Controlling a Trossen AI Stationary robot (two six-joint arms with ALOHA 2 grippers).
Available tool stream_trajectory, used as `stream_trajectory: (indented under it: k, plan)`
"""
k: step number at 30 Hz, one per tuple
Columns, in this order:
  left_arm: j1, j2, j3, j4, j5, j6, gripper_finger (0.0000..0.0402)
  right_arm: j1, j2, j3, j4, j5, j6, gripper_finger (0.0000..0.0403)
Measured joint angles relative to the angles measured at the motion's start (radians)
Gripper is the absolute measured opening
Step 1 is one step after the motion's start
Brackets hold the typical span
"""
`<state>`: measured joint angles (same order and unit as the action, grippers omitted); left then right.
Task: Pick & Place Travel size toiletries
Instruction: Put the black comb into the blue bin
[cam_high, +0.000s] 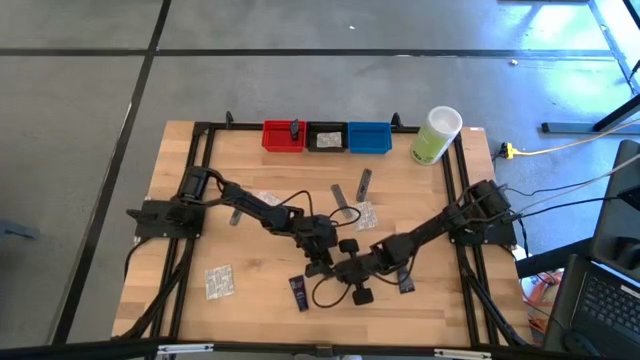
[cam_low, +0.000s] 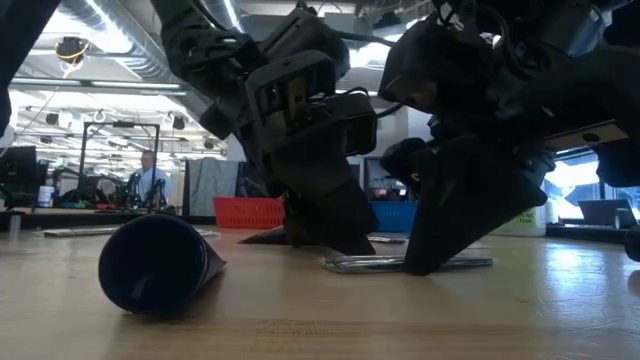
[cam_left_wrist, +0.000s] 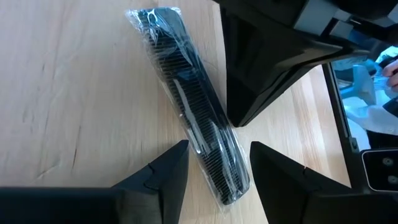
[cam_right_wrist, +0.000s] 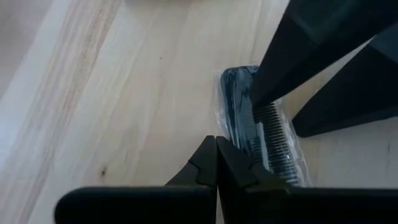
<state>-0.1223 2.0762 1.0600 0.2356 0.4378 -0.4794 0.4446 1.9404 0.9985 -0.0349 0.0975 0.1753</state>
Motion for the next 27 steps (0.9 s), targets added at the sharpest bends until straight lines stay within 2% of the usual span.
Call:
stream_trajectory:
  k: [16, 27]
  plan:
    - [-0.007, -0.002, 0.001, -0.023, 0.059, -0.012, 0.0168, -0.011, 0.003, -0.002, 0.002, 0.094, -0.026, 0.0000]
    - [-0.007, -0.002, 0.000, -0.023, 0.060, -0.008, 0.0168, -0.029, 0.004, -0.005, 0.043, 0.100, -0.027, 0.0000]
